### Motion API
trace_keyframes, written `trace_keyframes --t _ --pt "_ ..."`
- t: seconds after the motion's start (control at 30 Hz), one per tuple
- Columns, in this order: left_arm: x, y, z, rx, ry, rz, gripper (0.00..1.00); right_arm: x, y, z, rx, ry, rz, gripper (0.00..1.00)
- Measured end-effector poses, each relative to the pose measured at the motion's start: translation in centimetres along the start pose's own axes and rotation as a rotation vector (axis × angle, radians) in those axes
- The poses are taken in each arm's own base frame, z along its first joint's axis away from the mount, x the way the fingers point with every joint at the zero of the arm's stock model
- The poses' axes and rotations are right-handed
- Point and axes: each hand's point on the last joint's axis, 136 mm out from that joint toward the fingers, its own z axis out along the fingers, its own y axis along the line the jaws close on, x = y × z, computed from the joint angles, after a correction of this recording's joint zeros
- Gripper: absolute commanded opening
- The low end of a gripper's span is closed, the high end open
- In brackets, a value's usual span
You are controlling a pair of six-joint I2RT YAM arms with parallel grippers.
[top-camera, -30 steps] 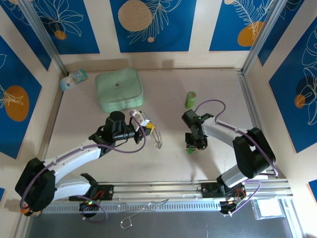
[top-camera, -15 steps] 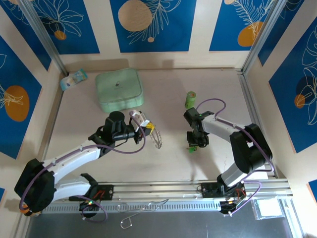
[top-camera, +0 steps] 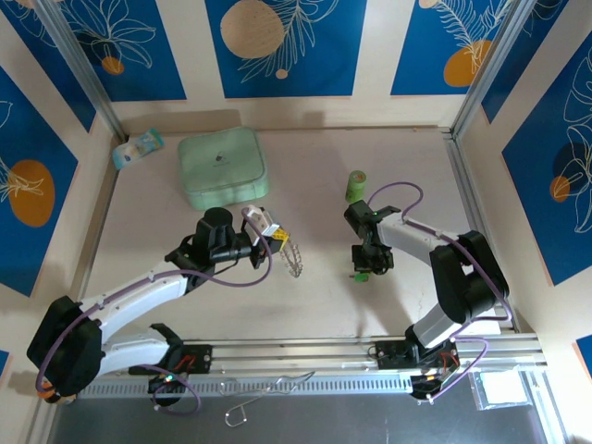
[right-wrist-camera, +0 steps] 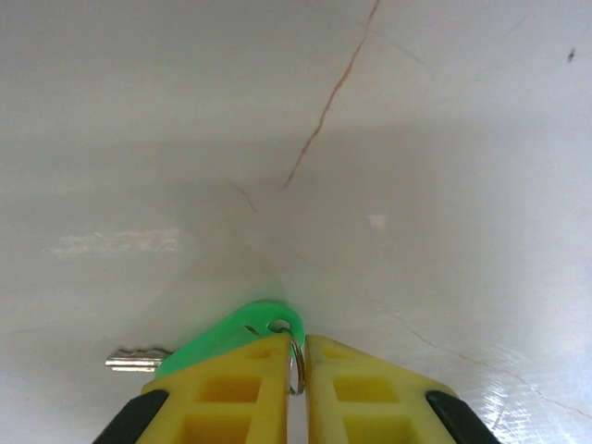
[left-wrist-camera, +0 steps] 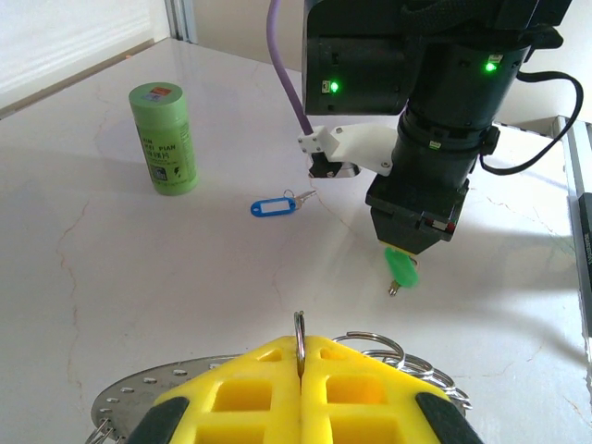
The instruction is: Put the keys on the keyring
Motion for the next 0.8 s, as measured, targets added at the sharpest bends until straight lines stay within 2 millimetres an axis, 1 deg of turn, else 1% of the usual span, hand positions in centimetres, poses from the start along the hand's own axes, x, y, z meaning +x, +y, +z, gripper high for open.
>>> trace_keyframes --t 0.17,0.8 --pt "0.01 -0.07 0.02 0.002 0.000 0.004 0.00 -0.11 0.35 0.00 -0.023 0.000 0.004 0.13" --pt "0.00 -0.23 0.06 0.006 0.001 0.009 0.00 -0.14 0.26 0.02 -0.036 0.009 0.019 0.14"
